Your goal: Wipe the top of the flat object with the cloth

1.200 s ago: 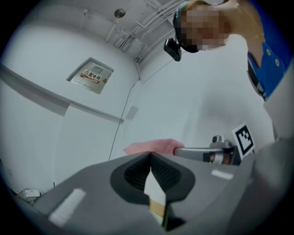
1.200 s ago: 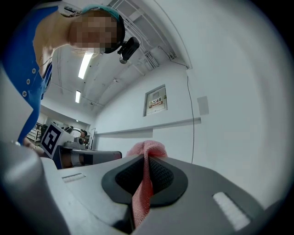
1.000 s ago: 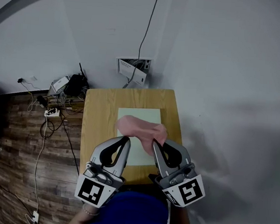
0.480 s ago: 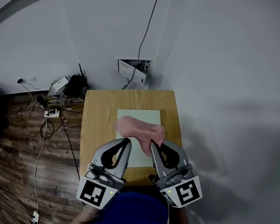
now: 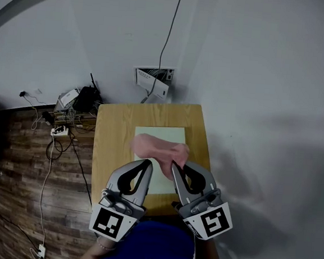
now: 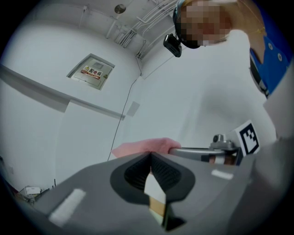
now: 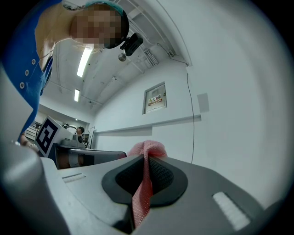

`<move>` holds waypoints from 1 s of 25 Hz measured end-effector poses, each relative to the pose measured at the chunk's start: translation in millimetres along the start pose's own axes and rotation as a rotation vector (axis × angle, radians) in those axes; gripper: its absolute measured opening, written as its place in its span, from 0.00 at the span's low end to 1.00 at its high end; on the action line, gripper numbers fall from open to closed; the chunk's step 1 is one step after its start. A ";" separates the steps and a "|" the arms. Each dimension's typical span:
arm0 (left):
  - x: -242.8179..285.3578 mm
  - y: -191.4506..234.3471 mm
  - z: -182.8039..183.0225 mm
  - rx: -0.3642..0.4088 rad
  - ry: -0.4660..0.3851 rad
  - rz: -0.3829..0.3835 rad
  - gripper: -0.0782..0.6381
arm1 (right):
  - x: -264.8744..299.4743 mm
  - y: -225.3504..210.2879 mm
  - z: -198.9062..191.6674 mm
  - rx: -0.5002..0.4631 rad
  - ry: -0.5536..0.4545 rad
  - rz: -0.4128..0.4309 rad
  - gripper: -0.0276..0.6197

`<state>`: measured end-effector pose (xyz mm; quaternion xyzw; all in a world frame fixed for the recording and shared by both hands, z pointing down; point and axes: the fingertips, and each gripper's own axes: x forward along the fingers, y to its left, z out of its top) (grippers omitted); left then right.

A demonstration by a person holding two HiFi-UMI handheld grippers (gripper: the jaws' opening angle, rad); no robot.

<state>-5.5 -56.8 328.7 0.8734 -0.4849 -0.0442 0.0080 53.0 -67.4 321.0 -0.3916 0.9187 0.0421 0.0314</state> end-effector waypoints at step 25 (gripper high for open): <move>7.7 1.0 -10.0 -0.001 0.026 -0.002 0.11 | 5.4 -3.2 -9.2 0.004 0.024 0.021 0.06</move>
